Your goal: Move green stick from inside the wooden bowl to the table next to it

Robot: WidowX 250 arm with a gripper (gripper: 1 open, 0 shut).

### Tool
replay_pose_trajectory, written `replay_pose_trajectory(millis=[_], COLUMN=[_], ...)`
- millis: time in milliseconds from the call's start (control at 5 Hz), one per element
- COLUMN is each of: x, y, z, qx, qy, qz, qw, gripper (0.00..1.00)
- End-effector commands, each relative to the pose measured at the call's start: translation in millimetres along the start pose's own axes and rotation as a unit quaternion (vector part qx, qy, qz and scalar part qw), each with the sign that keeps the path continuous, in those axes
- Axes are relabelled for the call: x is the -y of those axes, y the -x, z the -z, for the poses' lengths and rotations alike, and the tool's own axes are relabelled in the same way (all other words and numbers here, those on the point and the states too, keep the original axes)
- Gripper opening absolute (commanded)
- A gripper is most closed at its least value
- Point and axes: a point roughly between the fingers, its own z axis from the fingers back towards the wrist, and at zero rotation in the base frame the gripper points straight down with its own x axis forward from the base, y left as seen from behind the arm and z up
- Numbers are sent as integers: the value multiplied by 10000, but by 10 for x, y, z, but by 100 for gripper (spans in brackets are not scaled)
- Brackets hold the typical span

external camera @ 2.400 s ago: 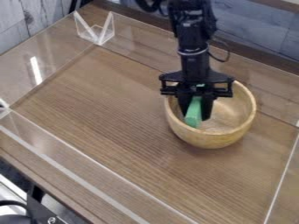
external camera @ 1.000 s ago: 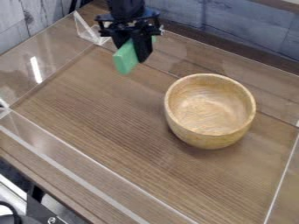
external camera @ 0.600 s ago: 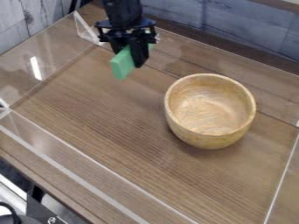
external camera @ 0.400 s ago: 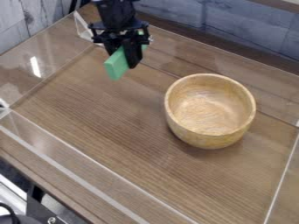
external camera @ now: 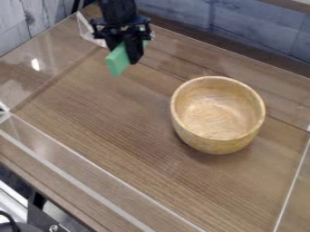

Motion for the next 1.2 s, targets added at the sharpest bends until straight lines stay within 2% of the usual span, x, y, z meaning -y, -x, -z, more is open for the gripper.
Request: replay_pose_trajectory(millis=[0, 400, 800, 1000], x=[52, -76, -84, -95], y=[-142, -271, -101, -64], z=[-211, -336, -218, -225], qx=[267, 218, 81, 101], qy=[-140, -175, -135, -151], qz=[257, 610, 929, 833], qw=[9992, 9977, 9956, 9964], gripper=[0, 0, 0, 0])
